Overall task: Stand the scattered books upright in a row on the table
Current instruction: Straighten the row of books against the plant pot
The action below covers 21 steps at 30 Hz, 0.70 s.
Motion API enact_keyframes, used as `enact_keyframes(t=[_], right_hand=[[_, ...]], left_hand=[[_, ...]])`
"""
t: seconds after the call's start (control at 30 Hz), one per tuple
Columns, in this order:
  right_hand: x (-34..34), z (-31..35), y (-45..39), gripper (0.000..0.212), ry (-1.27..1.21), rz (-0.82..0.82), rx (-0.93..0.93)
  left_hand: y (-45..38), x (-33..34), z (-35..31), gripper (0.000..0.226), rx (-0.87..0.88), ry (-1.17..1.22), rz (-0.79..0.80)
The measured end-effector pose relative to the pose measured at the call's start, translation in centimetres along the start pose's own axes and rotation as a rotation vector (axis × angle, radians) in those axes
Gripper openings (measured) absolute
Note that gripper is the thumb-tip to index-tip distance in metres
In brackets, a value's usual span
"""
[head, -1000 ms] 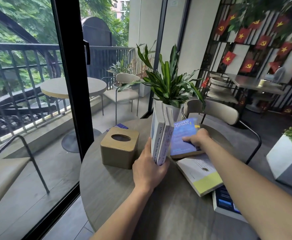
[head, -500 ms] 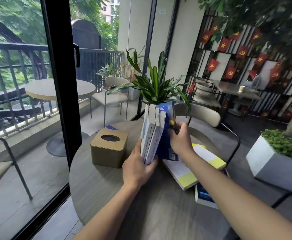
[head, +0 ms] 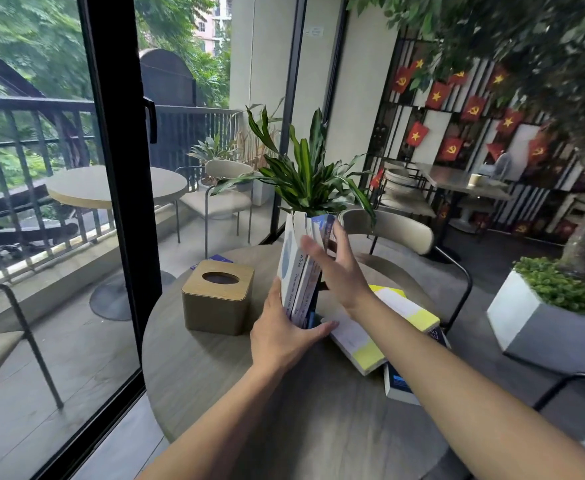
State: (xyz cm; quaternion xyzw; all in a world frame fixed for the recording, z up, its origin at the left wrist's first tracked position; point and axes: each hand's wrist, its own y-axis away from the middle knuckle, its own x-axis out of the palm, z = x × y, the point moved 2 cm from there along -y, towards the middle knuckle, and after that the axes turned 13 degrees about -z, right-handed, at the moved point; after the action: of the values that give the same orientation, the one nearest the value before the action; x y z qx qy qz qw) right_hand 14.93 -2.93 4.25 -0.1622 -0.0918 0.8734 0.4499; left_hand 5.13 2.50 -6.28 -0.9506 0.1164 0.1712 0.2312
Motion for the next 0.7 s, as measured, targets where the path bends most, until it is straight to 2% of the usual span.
enact_keyframes(t=[0.1, 0.2, 0.37, 0.53, 0.6, 0.7], right_hand=[[0.5, 0.7, 0.1, 0.119, 0.165, -0.113, -0.140], [0.5, 1.2, -0.2, 0.118, 0.313, -0.194, -0.213], [0.6, 2.0, -0.5, 0.107, 0.436, -0.131, -0.249], [0.5, 2.3, -0.2, 0.120, 0.450, -0.105, -0.204], [0.5, 2.5, -0.4, 0.112, 0.479, -0.088, -0.194], [0.7, 2.8, -0.3, 0.089, 0.530, -0.125, -0.249]], left_hand=[[0.0, 0.5, -0.6, 0.113, -0.064, -0.021, -0.058], [0.1, 1.0, -0.9, 0.098, -0.105, -0.030, -0.092], [0.3, 1.2, -0.7, 0.094, -0.112, -0.045, -0.118], [0.6, 0.9, -0.3, 0.089, -0.096, -0.019, -0.149], [0.7, 0.8, -0.1, 0.089, -0.099, -0.017, -0.151], [0.8, 0.7, 0.0, 0.091, -0.080, -0.044, -0.153]])
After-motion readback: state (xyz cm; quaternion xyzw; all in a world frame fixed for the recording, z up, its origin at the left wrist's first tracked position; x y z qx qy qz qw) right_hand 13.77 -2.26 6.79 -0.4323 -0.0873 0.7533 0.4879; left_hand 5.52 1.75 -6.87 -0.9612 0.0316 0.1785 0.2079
